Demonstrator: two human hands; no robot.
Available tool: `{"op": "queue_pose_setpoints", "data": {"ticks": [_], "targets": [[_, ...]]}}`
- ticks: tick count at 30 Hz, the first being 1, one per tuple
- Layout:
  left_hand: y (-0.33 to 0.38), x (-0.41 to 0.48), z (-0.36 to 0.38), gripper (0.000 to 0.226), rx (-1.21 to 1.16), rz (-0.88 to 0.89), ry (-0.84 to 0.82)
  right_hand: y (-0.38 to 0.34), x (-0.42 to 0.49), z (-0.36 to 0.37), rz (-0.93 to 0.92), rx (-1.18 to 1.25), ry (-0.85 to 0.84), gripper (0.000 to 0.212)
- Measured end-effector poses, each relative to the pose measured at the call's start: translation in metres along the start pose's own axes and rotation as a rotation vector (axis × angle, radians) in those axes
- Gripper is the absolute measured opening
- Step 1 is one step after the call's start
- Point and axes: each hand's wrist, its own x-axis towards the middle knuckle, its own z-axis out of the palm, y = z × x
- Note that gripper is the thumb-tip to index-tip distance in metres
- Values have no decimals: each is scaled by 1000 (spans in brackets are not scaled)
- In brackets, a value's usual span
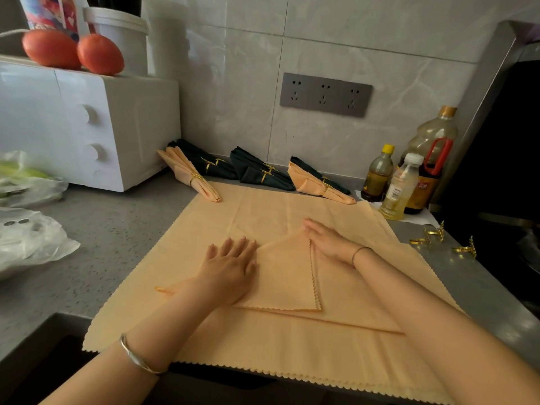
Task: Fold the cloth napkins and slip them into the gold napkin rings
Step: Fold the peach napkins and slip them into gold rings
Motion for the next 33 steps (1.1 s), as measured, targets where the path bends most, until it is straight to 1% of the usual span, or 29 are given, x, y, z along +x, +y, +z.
{"op": "queue_pose_setpoints", "data": {"ticks": [1,3,7,10,14,16,18,20,23,28,31,33], "targets": [[1,0,-1,54,-6,2,-11,6,-1,-7,17,71,48,50],[8,2,-4,54,-21,7,-8,23,-2,-25,49,28,109,51],[32,17,-5,55,-28,48,13,55,-4,-43,166,-59,34,66],[54,27,3,57,-37,88,23,62,-3,-44,178,-123,46,71],[71,33,15,60,-62,35,62,68,-1,-52,215,-173,70,78],[72,34,18,60,-59,28,66,76,-3,-58,249,-164,47,84],[73,34,19,60,-58,28,70,87,-5,-64,278,-151,18,84],[72,35,19,61,-57,24,82,102,-9,-72,301,-153,25,75],[71,36,21,61,-52,18,92,125,-20,-84,304,-182,85,52],[72,37,20,61,-37,13,103,155,-41,-96,283,-375,277,16],[72,34,18,58,-27,41,63,151,-55,-97,247,-314,373,9],[73,33,16,56,-22,59,37,133,-70,-92,190,-232,495,10]]}}
